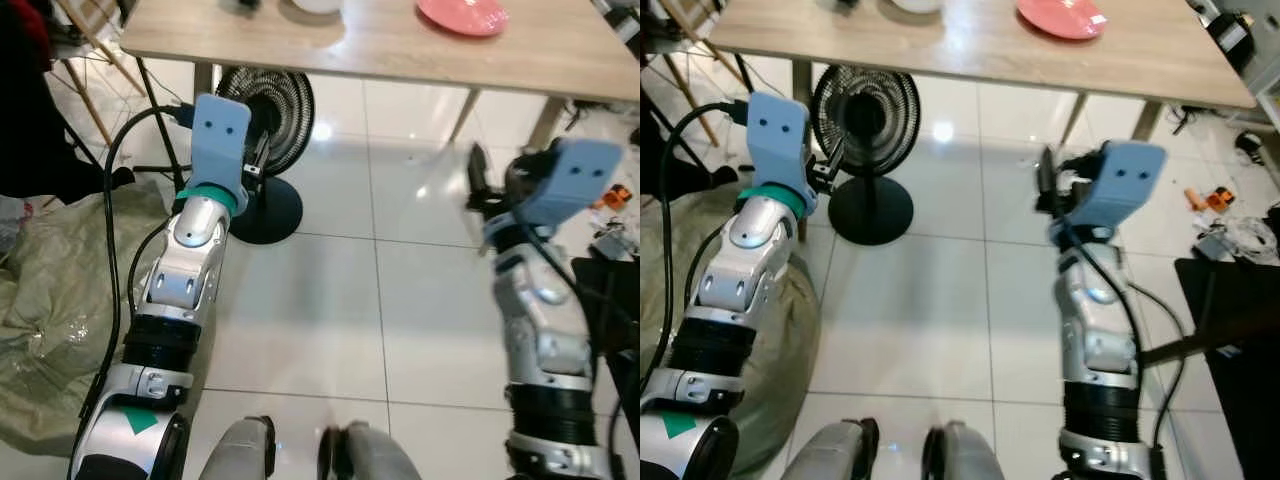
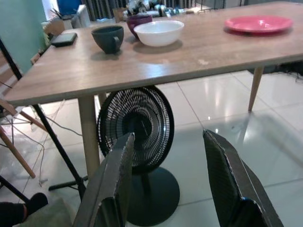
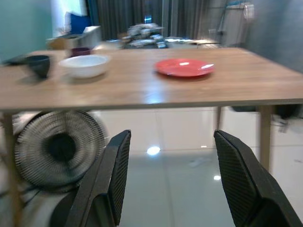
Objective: Setting the table
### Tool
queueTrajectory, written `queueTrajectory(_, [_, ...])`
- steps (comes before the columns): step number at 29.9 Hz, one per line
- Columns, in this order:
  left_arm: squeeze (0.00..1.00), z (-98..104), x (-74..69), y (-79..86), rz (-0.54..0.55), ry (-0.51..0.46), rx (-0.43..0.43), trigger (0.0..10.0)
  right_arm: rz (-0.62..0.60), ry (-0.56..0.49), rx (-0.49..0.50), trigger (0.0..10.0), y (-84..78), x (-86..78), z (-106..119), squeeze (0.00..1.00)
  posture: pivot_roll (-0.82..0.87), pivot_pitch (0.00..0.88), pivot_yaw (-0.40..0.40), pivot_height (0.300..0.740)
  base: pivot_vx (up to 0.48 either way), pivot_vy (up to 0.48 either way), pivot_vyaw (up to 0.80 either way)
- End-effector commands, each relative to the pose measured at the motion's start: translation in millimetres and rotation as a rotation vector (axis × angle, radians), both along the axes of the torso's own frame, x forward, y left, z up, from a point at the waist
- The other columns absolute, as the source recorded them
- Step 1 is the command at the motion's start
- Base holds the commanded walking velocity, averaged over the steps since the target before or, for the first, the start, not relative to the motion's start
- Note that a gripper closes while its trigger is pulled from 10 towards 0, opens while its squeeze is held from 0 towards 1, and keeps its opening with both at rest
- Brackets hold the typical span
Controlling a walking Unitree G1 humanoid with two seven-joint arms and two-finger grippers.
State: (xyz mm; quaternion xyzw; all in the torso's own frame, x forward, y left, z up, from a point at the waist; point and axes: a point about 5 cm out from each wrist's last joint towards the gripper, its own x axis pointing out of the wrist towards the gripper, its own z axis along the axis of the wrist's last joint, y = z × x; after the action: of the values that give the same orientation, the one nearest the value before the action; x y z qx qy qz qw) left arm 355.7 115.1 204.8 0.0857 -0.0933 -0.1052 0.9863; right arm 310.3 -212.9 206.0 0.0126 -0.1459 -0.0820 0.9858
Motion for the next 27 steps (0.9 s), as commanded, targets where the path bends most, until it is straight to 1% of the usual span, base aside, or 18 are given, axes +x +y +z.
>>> queueTrajectory(1, [0.0, -8, -1.7, -7.7, -0.038, 0.022, 0.018, 10.0, -0.063, 0.062, -0.007, 10.0, -14.1, -2.5, -12, 0.0, 0.1, 0.076, 0.01, 0.74, 0.469, 0.0, 0.0])
queueTrajectory(2, [0.0, -8, -1.7, -7.7, -0.038, 0.022, 0.018, 10.0, -0.063, 0.062, -0.007, 10.0, -14.1, -2.5, -12, 0.0, 0.1, 0.076, 0.01, 0.74, 0.469, 0.0, 0.0])
queueTrajectory(3, [0.0, -15, -2.2, -7.7, -0.047, 0.038, 0.033, 10.0, -0.116, 0.096, -0.032, 10.0, -30.9, -5.1, -18, 0.0, 0.1, 0.077, 0.01, 0.74, 0.469, 0.0, 0.0])
queueTrajectory(4, [0.0, -15, -2.2, -7.7, -0.047, 0.038, 0.033, 10.0, -0.116, 0.096, -0.032, 10.0, -30.9, -5.1, -18, 0.0, 0.1, 0.077, 0.01, 0.74, 0.469, 0.0, 0.0])
queueTrajectory(5, [0.0, -22, -2.9, -5.6, -0.045, 0.056, 0.044, 10.0, -0.148, 0.137, -0.038, 10.0, -44.7, -8.7, -26, 0.0, 0.09, 0.079, 0.005, 0.74, 0.465, 0.0, 0.0])
queueTrajectory(6, [0.0, -27, -3.5, -3.4, -0.039, 0.069, 0.05, 10.0, -0.166, 0.16, -0.037, 10.0, -52.8, -11.6, -32, 0.0, 0.09, 0.079, 0.005, 0.74, 0.465, 0.0, 0.0])
queueTrajectory(8, [0.0, -27, -3.5, -3.4, -0.039, 0.069, 0.05, 10.0, -0.166, 0.16, -0.037, 10.0, -52.8, -11.6, -32, 0.0, 0.09, 0.079, 0.005, 0.74, 0.465, 0.0, 0.0])
queueTrajectory(9, [0.0, -29, -3.8, -2.1, -0.034, 0.075, 0.053, 10.0, -0.172, 0.171, -0.033, 10.0, -56.1, -13.2, -36, 0.0, 0.09, 0.079, 0.005, 0.74, 0.465, 0.0, 0.0])
queueTrajectory(15, [0.0, -30, -4.9, -1.7, -0.034, 0.077, 0.053, 10.0, -0.166, 0.187, -0.028, 10.0, -58.3, -14.4, -40, 0.0, 0.1, 0.083, 0.004, 0.74, 0.465, 0.0, 0.0])
queueTrajectory(16, [0.0, -30, -6.8, -3.9, -0.053, 0.073, 0.06, 10.0, -0.128, 0.179, -0.022, 10.0, -55.6, -14.6, -41, 0.0, 0.09, 0.087, 0.012, 0.74, 0.465, 0.0, 0.0])
queueTrajectory(18, [0.0, -30, -6.8, -3.9, -0.053, 0.073, 0.06, 10.0, -0.128, 0.179, -0.022, 10.0, -55.6, -14.6, -41, 0.0, 0.09, 0.087, 0.012, 0.74, 0.465, 0.0, 0.0])
queueTrajectory(19, [0.0, -30, -8.3, -6.1, -0.071, 0.069, 0.068, 10.0, -0.092, 0.169, -0.02, 10.0, -52.3, -14.7, -40, 0.0, 0.09, 0.087, 0.012, 0.74, 0.465, 0.0, 0.0])
queueTrajectory(20, [0.0, -30, -8.3, -6.1, -0.071, 0.069, 0.068, 10.0, -0.092, 0.169, -0.02, 10.0, -52.3, -14.7, -40, 0.0, 0.09, 0.087, 0.012, 0.74, 0.465, 0.0, 0.0])
queueTrajectory(21, [0.0, -30, -9.5, -8.3, -0.087, 0.063, 0.068, 10.0, -0.032, 0.158, -0.015, 10.0, -46.0, -15.5, -40, 0.0, 0.1, 0.087, 0.012, 0.74, 0.465, 0.0, 0.0])
queueTrajectory(23, [0.0, -30, -9.5, -8.3, -0.087, 0.063, 0.068, 10.0, -0.032, 0.158, -0.015, 10.0, -46.0, -15.5, -40, 0.0, 0.1, 0.087, 0.012, 0.74, 0.465, 0.0, 0.0])
queueTrajectory(24, [0.0, -29, -10.2, -9.7, -0.096, 0.059, 0.066, 10.0, 0.007, 0.15, -0.012, 10.0, -41.7, -16.2, -40, 0.0, 0.1, 0.087, 0.011, 0.74, 0.465, 0.0, 0.0])
queueTrajectory(27, [0.0, -28, -10.8, -11.4, -0.11, 0.053, 0.061, 10.0, 0.037, 0.149, -0.011, 10.0, -39.2, -16.6, -41, 0.0, 0.1, 0.088, 0.006, 0.74, 0.465, 0.0, 0.0])
